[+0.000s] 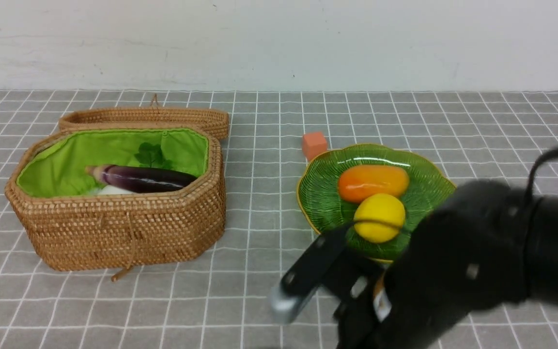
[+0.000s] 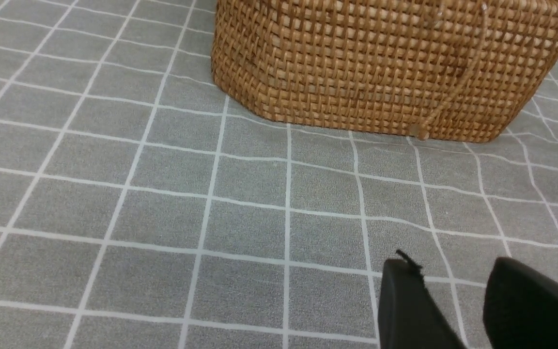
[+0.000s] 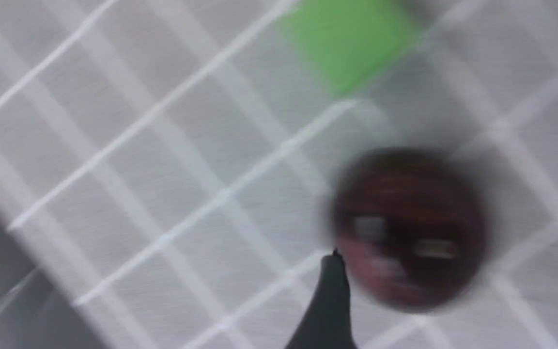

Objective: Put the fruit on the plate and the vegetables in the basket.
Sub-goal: Use the right arm to grab a mangosteen and put it into the right plate

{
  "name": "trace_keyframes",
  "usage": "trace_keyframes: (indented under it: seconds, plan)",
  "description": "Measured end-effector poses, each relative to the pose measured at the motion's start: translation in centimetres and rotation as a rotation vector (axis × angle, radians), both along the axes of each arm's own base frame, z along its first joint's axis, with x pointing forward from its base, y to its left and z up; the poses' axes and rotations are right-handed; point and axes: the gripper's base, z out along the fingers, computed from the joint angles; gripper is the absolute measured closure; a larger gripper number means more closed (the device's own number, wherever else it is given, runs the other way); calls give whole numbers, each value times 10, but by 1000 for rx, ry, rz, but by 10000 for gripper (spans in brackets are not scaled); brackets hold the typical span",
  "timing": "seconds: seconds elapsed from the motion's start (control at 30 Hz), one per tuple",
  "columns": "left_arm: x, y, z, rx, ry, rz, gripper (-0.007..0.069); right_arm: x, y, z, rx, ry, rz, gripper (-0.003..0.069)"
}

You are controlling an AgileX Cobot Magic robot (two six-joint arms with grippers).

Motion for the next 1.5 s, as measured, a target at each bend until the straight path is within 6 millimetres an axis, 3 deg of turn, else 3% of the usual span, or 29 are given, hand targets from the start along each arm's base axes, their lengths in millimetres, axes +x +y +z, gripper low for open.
trace_keyframes:
  seconds: [0.17, 0.37, 0.63, 0.9, 1.03, 1.1, 1.17, 1.37, 1.5]
  plan:
    - [0, 0, 0, 0, 0, 0, 386, -1, 10, -14, 3, -13, -45, 64]
    - [0, 0, 0, 0, 0, 0, 386, 11, 14, -49, -108, -25, -61, 64]
    - [0, 0, 0, 0, 0, 0, 386, 12, 14, -49, -136, -13, -58, 97]
    - [0, 0, 0, 0, 0, 0, 386, 41, -8, -4, -54, -45, -145, 97]
    - [0, 0, 0, 0, 0, 0, 386, 82, -41, 33, 36, -119, -289, 97]
    - [0, 0, 0, 0, 0, 0, 386, 94, -50, 41, 60, -136, -328, 97]
    - [0, 0, 0, 0, 0, 0, 386, 118, -72, 55, 116, -181, -401, 97]
    - [0, 0, 0, 0, 0, 0, 386, 153, -95, 57, 225, -273, -471, 97]
    - [0, 0, 0, 0, 0, 0, 386, 169, -95, 45, 238, -336, -459, 97]
